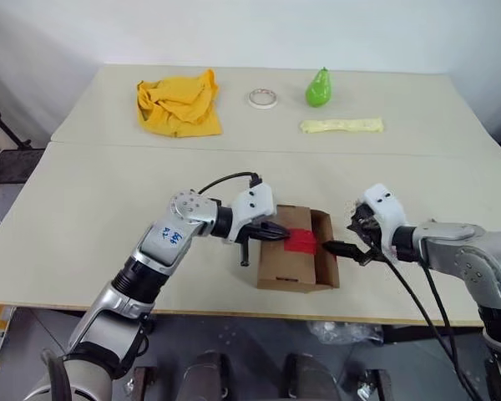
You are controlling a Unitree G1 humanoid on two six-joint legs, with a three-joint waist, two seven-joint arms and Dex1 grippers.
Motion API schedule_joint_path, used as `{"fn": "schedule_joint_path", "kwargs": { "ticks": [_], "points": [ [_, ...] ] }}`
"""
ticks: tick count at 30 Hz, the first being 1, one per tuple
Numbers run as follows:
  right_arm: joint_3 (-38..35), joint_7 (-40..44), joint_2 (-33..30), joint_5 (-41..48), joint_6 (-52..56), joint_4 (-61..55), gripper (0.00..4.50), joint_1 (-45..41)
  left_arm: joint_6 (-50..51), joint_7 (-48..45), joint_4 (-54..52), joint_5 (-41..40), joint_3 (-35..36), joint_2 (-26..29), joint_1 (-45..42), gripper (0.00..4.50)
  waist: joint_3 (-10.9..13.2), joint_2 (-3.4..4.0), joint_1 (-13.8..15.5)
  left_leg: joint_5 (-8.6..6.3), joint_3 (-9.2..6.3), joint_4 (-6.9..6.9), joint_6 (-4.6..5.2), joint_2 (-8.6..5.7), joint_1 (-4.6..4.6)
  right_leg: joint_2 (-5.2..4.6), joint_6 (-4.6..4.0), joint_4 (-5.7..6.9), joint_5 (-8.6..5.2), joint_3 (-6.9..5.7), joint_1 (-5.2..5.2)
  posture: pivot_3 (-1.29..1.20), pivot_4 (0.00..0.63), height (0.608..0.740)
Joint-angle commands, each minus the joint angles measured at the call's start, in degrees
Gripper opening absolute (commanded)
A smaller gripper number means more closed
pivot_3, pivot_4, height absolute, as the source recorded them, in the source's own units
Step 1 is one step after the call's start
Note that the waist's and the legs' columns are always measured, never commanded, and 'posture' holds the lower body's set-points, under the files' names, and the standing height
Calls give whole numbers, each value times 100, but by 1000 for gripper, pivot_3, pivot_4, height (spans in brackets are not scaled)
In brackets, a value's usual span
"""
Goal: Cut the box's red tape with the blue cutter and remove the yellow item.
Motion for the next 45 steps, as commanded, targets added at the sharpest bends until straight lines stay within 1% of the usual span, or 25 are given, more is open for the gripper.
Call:
{"fn": "schedule_joint_path", "kwargs": {
  "ticks": [1, 3, 4, 8, 10, 12, 14, 17, 18, 19, 22, 23, 25, 28, 31, 32, 35, 36, 39, 45],
  "points": [
    [585, 231, -532, -832, -881, -187, 4458, 208, 317, -35, 141, 297, -424, 136, 326, 0, 0, 0, 0, 0, 2, 0, 0, -1, -1, 0, 0, -1, 0, 0, 0, 0, 150, 740],
    [644, 360, -486, -847, -996, -209, 4458, 365, 344, -32, 119, 289, -422, 136, 337, 0, -4, -2, -2, 0, 4, 0, -1, 0, 1, 1, 0, -2, 0, -2, 2, 0, 150, 740],
    [585, 349, -337, -821, -1027, -205, 4458, 453, 356, -24, 115, 283, -418, 130, 334, 0, -4, -3, -2, 0, 3, 0, -1, 0, 4, 1, 0, 0, 0, -2, 5, 0, 150, 740],
    [422, 354, 0, -853, -1074, -209, 4458, 654, 392, 8, 101, 267, -398, 115, 335, 0, -45, -52, -9, 0, 2, 0, -3, 8, 12, 7, -1, 0, -1, -3, 12, 0, 150, 740],
    [-201, 444, 160, -587, -968, -1, 4458, 714, 415, 7, 82, 256, -383, 131, 338, 0, -54, -66, -8, 0, -1, 0, -3, 10, 15, 8, -3, 0, -1, -2, 13, 0, 150, 740],
    [-687, 722, -3, -448, -919, 329, 4458, 716, 432, 17, 51, 251, -376, 140, 357, 0, -52, -63, -4, 0, -3, 0, -3, 11, 14, 8, -4, 0, -1, 1, 12, 0, 150, 740],
    [-944, 1216, -300, -281, -930, 733, 4458, 652, 436, 10, 21, 248, -379, 156, 380, 0, -51, -61, -4, -1, -3, 0, -1, 10, 14, 8, -4, 0, -1, 5, 10, 0, 150, 740],
    [-1219, 1941, -541, 202, -573, 1516, 4458, 319, 431, 4, -13, 247, -378, 171, 395, 0, -51, -60, -4, -2, -3, -1, 0, 10, 14, 8, -5, -2, -1, 7, 9, 0, 150, 740],
    [-1252, 2104, -540, 340, -423, 1762, 4458, 154, 433, 4, -20, 249, -379, 174, 396, 0, -51, -60, -4, -2, -4, 0, 0, 10, 16, 8, -5, -1, -1, 9, 9, 0, 150, 740],
    [-1345, 2187, -410, 546, -124, 2072, 4458, -110, 433, 11, -23, 247, -374, 175, 394, 0, -51, -60, -11, -2, -5, -2, 0, 11, 21, 8, -5, -1, -1, 9, 12, 0, 150, 740],
    [-1570, 2312, 20, 1043, 694, 2759, 4458, -718, 442, 41, -44, 244, -368, 173, 399, 0, -51, -58, -49, -2, -9, -6, 0, 14, 48, 8, -9, -4, 0, 28, 22, 0, 150, 740],
    [-1529, 2354, 89, 1104, 808, 2804, 4458, -775, 450, 53, -54, 242, -368, 171, 402, 0, -52, -58, -59, -2, -9, -6, 0, 14, 49, 8, -10, -6, 0, 30, 21, 0, 150, 740],
    [-1582, 2165, 410, 1209, 1229, 2969, 4458, -946, 468, 78, -71, 236, -360, 167, 411, 0, -52, -58, -57, -3, -9, -8, -1, 17, 50, 8, -11, -2, 0, 29, 21, 0, 150, 740],
    [-1590, 2027, 584, 1221, 1453, 2994, 4458, -1006, 489, 101, -100, 235, -355, 161, 426, 0, -52, -53, -35, -4, -7, -7, -2, 15, 47, 7, -11, 6, 0, 31, 19, 0, 150, 740],
    [-1130, 2034, 704, 1000, 1189, 3027, 3888, -974, 545, 141, -215, 221, -329, 190, 501, 0, -53, -51, -39, -6, -3, -8, -1, 14, 45, 7, -11, 4, 0, 33, 16, 0, 150, 740],
    [-992, 2114, 724, 1017, 1161, 2959, 3514, -978, 556, 150, -241, 222, -318, 211, 520, 0, -53, -51, -46, -6, -2, -8, -2, 15, 46, 8, -11, 4, 0, 33, 17, 0, 150, 740],
    [-664, 2389, 672, 1027, 1032, 2862, 2595, -969, 582, 171, -276, 212, -310, 239, 538, 0, -52, -49, -63, -7, -1, -9, -2, 15, 47, 8, -11, 5, 0, 35, 14, 0, 150, 740],
    [-611, 2414, 692, 1011, 1003, 2897, 2153, -994, 591, 178, -284, 209, -314, 240, 540, 0, -53, -49, -64, -7, -1, -9, -2, 15, 46, 8, -11, 6, 0, 34, 14, 0, 150, 740],
    [-444, 2432, 777, 889, 853, 3117, 1126, -1117, 605, 190, -297, 207, -324, 232, 538, 0, -53, -49, -73, -7, 0, -8, -2, 15, 46, 8, -10, 6, 0, 34, 15, 0, 150, 740],
    [-86, 2713, 958, 736, 723, 3669, 1126, -1439, 614, 188, -320, 197, -340, 227, 555, 0, -53, -49, -87, -7, 0, -8, -2, 14, 46, 8, -10, 6, 0, 34, 15, 0, 150, 740]
  ]
}}
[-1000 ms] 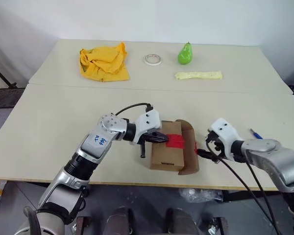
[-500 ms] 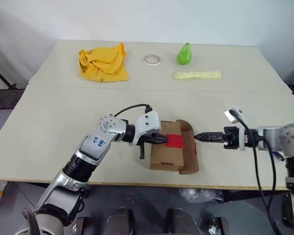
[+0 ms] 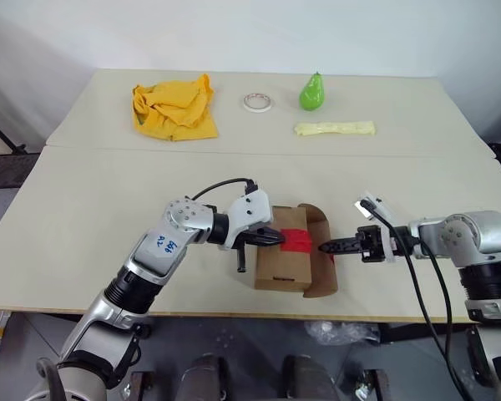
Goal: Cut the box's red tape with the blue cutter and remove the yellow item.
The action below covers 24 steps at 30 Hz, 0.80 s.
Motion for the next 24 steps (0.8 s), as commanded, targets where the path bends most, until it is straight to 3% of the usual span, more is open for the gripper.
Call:
{"fn": "schedule_joint_path", "kwargs": {
  "ticks": [1, 7, 10, 11, 18, 24],
  "points": [
    [136, 225, 104, -57, -108, 226, 1126, -223, 254, -43, 173, 195, -371, 66, 259, 0, 0, 0, -2, 0, 0, 0, 0, 0, 0, 0, 0, 0, 0, 0, 0, 0, 150, 740],
    [460, 328, 262, -339, -168, 662, 1126, -422, 262, -33, 176, 193, -358, 69, 261, 0, 0, 0, -25, 0, -1, 0, 0, 0, 1, 0, 0, 1, 0, 0, 1, 0, 150, 740],
    [519, 432, 281, -377, -123, 809, 165, -483, 255, -31, 167, 191, -340, 87, 276, 0, -1, 1, -41, 0, 0, 0, 0, 0, 3, 0, 0, 0, 0, 0, 3, 0, 150, 740],
    [463, 452, 315, -327, -25, 842, 43, -511, 251, -28, 165, 191, -333, 93, 283, 0, -1, 1, -40, 0, 0, 0, 0, 1, 5, 0, 0, 1, 0, 0, 4, 0, 150, 740],
    [188, 350, 469, -272, 378, 1021, 43, -613, -14, -228, 165, 140, -306, 192, 350, 0, -1, 2, -57, -2, 0, -2, -3, 2, 5, 0, 0, 2, 0, 0, 3, 0, 150, 740],
    [4, 323, -117, -256, 932, 909, 43, -1021, -841, -192, 401, 150, -175, 14, 400, 0, 8, 21, -33, -5, 5, -5, -6, 3, -1, -1, 0, 0, 0, 0, -7, 0, 150, 740]
  ]
}}
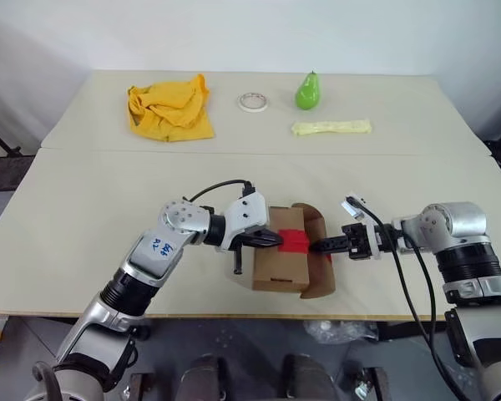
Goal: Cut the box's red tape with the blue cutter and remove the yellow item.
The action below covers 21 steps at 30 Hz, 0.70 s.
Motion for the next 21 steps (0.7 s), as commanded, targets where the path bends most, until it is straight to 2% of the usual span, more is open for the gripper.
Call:
{"fn": "schedule_joint_path", "kwargs": {
  "ticks": [1, 4, 7, 11, 16, 21],
  "points": [
    [-240, -44, -507, 15, 348, -72, 43, -414, -496, -17, 458, 177, -196, -132, 256, 0, 9, 15, 30, -1, 0, 2, 2, -3, -5, -3, 0, -1, 0, 0, -3, 0, 150, 740],
    [-300, -65, -773, 28, 594, 6, 43, -675, -846, 163, 667, 205, -198, -474, 239, 0, 10, 17, 39, -3, -1, 9, 14, -15, -19, -18, 3, -3, 2, -4, -10, 0, 150, 740],
    [226, 148, -1700, 271, 768, -41, 43, -1231, -1448, 752, 1226, 273, -293, -1470, 161, 0, 40, 71, 135, -5, -5, 18, 37, -25, -45, -44, 13, -8, 7, -17, -21, 0, 150, 740],
    [989, 402, -2370, 472, 773, -153, 43, -1691, -1795, 1035, 1645, 389, -330, -2104, 71, 0, 42, 62, 138, -19, 11, 22, 68, -61, -68, -69, 45, -45, 25, -33, -30, 0, 150, 740],
    [2112, 752, -2857, 522, 773, -259, 43, -2567, -2215, 1278, 1972, 428, -335, -2670, 61, 0, 46, 69, 110, -31, 19, 17, 69, -58, -68, -70, 51, -64, 28, -41, -30, 0, 150, 740],
    [3301, 1295, -3174, 586, 773, -489, 43, -3405, -2413, 1416, 2128, 499, -316, -2939, 147, 0, 47, 71, 117, -37, 18, 16, 66, -53, -72, -70, 51, -73, 28, -50, -34, 0, 150, 740]
  ]
}}
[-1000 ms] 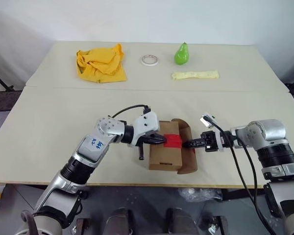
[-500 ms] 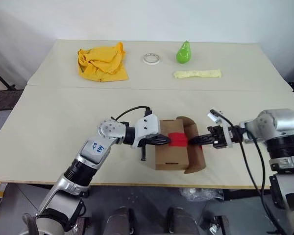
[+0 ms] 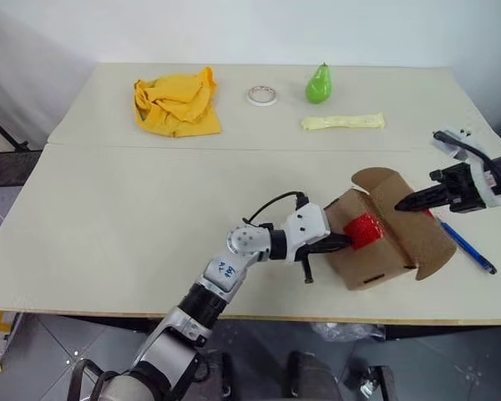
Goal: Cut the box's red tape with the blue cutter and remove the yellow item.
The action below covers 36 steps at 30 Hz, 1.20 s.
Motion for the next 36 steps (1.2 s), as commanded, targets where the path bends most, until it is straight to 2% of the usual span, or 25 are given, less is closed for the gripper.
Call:
{"fn": "schedule_joint_path", "kwargs": {
  "ticks": [1, 6, 12, 17, 24, 29, 36],
  "points": [
    [734, 644, -175, 331, 22, -335, 43, -610, -220, 175, 19, 67, -73, -253, 66, 0, 1, 1, 0, -4, 1, 1, 0, 2, -1, 0, 0, 0, 0, -2, -1, 0, 150, 740],
    [1689, 1169, -392, 429, 22, -736, 43, -1091, -234, 232, 0, 111, -14, -279, 173, 0, 2, 3, 33, -13, 0, 6, -3, 10, -12, -1, -1, -3, 0, -30, -7, 0, 150, 740],
    [2087, 1260, -514, 347, 22, -1121, 43, -1075, -136, 297, -189, 138, 76, -184, 295, 0, 2, 3, 30, -27, -1, 6, -10, 19, -16, -4, -1, -11, 0, -74, -6, 0, 150, 740],
    [1843, 1118, -419, 233, 22, -1032, 43, -875, 246, 131, -685, 9, 121, 52, 403, 0, 2, 3, 30, -28, -2, 7, -12, 21, -16, -3, -2, -10, 0, -81, -4, 0, 150, 740],
    [1095, 699, -195, -265, -10, -728, 43, -242, 956, -178, -1615, -483, 342, 403, 393, 0, 1, 5, 24, -27, -2, 14, -12, 24, -14, -1, -3, 1, 0, -86, 0, 0, 150, 740],
    [766, 679, -144, -478, -100, -767, 43, 98, 1213, -351, -1827, -722, 281, 352, 274, 0, 0, 7, 15, -27, 0, 23, -12, 25, -14, 1, -3, 10, 0, -84, 1, 0, 150, 740],
    [435, 608, -51, -589, -17, -787, 43, 314, 1239, -272, -1495, -713, 128, -122, -269, 0, 0, 7, 13, -28, -1, 50, -10, 26, -14, 1, -3, 21, 0, -80, 8, 0, 150, 740]
  ]
}}
